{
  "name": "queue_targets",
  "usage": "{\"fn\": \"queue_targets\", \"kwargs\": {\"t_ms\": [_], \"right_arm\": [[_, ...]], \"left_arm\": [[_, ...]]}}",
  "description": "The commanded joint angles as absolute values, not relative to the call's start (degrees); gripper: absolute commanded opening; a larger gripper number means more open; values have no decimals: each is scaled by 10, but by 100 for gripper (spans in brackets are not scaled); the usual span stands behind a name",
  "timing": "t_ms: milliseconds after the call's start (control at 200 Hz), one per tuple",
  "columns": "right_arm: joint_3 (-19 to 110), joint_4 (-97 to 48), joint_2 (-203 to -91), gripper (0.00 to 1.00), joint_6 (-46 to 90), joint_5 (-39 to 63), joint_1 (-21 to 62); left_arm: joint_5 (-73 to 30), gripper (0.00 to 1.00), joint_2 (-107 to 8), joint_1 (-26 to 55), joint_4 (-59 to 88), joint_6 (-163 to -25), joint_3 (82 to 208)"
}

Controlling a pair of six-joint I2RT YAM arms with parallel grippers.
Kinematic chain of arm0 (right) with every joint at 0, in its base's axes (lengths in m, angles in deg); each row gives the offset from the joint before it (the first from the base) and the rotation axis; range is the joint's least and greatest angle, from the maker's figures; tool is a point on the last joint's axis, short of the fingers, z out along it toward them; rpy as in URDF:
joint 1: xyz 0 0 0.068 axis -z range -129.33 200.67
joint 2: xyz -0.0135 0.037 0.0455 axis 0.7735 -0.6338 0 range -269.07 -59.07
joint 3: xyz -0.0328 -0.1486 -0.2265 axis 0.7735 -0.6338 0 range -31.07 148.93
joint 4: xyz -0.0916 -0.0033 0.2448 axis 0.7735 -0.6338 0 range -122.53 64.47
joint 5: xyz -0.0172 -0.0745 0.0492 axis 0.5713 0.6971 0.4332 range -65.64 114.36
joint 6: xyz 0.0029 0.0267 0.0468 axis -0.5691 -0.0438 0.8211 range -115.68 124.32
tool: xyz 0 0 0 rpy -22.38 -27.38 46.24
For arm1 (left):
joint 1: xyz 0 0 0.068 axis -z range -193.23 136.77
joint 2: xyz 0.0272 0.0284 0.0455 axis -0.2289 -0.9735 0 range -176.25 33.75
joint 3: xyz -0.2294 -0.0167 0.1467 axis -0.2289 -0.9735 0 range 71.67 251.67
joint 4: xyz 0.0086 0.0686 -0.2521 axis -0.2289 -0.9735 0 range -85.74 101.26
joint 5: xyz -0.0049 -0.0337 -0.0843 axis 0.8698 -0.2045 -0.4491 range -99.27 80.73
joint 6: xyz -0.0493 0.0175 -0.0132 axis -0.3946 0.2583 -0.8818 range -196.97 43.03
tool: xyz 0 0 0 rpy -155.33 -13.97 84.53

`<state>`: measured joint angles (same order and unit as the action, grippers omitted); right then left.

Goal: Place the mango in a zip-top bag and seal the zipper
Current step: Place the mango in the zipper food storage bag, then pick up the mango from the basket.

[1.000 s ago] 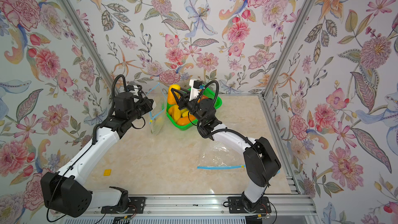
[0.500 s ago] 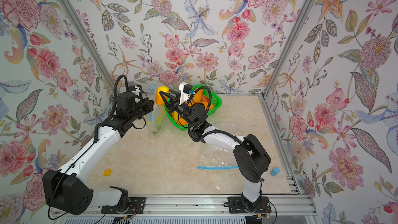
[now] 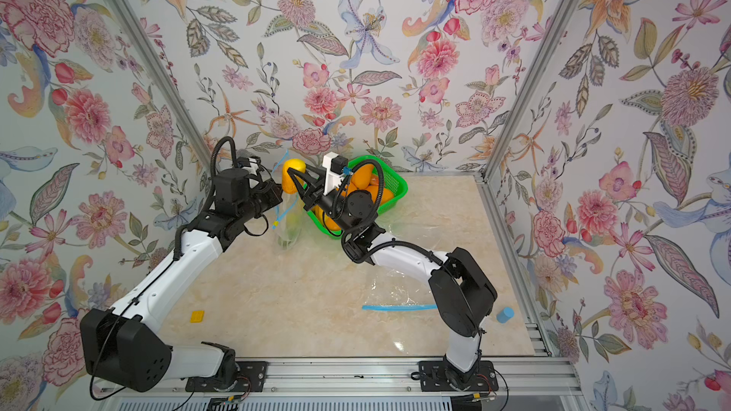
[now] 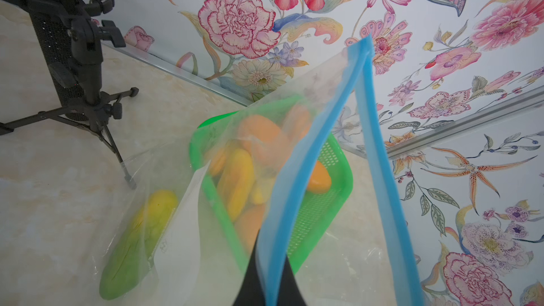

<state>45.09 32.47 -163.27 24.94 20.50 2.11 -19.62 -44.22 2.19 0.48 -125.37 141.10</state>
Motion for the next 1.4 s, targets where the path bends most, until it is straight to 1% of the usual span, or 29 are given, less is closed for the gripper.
{"fn": "queue_targets", "kwargs": {"t_ms": [0,50,150,185,240,365,450,530,585,636,706,781,966,1041,1181,1286,1391], "right_arm": [[487,276,-1661,20,219,222,26],[500,250,-1669,26,209,230,27],[521,196,-1672,48,216,211,37],[518,188,-1666,54,219,205,40],[511,187,-1650,68,218,186,45],[498,170,-1602,81,220,110,64],[454,203,-1560,82,217,79,83],[413,214,-1536,83,228,65,125],[426,137,-1539,81,219,57,163],[453,34,-1551,79,169,84,176],[508,-111,-1587,81,77,148,178],[570,-204,-1639,83,23,174,185],[685,-291,-1752,86,-59,186,194],[754,-332,-1810,89,-102,206,192],[884,-404,-1915,91,-136,234,195],[967,-441,-1980,98,-153,246,195],[1027,-468,-2025,100,-157,214,201]], "left_arm": [[-205,0,-415,14,3,-1255,1433],[-207,0,-412,12,4,-1257,1433],[-216,0,-409,5,4,-1261,1432],[-218,0,-409,3,3,-1261,1431],[-217,0,-409,0,3,-1259,1430],[-216,0,-414,-9,-1,-1254,1430],[-216,0,-418,-13,-3,-1250,1429],[-218,0,-421,-17,-1,-1245,1427],[-220,0,-422,-19,-2,-1242,1426],[-221,0,-421,-22,-2,-1240,1424],[-224,0,-420,-26,2,-1238,1422],[-225,0,-421,-28,5,-1236,1421],[-229,0,-428,-29,8,-1235,1422],[-231,0,-430,-29,8,-1233,1423],[-232,0,-432,-31,6,-1231,1421],[-233,0,-433,-31,5,-1230,1420],[-235,0,-435,-31,4,-1229,1420]]}}
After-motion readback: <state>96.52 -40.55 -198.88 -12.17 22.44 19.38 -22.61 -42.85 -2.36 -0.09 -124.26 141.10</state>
